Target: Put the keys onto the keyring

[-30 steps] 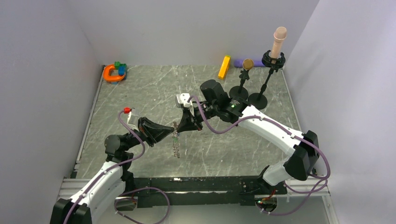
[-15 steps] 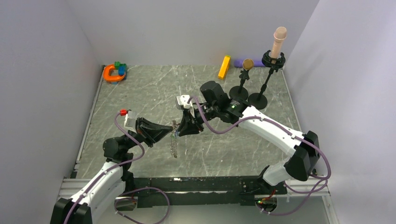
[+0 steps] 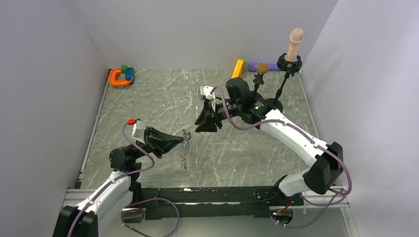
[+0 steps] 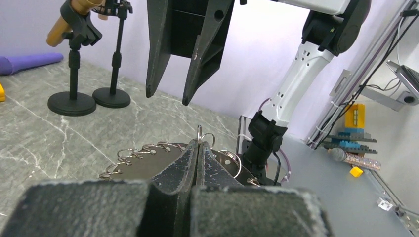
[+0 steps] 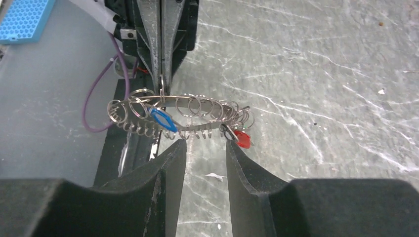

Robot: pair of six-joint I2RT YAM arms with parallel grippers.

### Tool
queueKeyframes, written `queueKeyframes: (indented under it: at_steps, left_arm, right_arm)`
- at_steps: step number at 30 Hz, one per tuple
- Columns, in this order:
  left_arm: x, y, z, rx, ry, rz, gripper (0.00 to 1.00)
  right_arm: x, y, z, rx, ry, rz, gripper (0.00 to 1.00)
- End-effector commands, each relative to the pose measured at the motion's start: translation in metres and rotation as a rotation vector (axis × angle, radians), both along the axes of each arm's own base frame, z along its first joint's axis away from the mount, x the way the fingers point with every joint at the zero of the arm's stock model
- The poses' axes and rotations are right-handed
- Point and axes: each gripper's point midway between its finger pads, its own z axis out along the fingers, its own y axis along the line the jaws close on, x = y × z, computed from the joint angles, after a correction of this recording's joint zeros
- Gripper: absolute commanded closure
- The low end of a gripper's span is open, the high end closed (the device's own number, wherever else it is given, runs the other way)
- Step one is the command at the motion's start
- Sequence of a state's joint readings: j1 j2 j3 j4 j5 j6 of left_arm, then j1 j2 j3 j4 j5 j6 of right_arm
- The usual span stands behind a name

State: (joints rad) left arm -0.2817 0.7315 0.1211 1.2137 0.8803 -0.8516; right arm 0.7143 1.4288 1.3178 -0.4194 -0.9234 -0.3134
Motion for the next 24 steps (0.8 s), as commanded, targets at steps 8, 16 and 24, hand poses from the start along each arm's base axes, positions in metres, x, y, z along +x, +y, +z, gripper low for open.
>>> queueKeyframes:
  at_steps: [8, 16, 24]
  left_arm:
    - [-0.018, 0.001, 0.024, -0.043, -0.223, -0.046, 1.0]
    - [-0.019, -0.004, 0.027, -0.023, -0.249, -0.053, 1.0]
    - [-0.02, -0.003, 0.03, -0.032, -0.255, -0.047, 1.0]
  right_arm:
    - [-0.031, 0.021, 0.031, 0.151, 0.065, 0.082, 0.62]
    - [-0.028, 0.029, 0.03, 0.152, 0.081, 0.064, 0.67]
    - [-0.032, 0.032, 0.023, 0.131, 0.089, 0.076, 0.72]
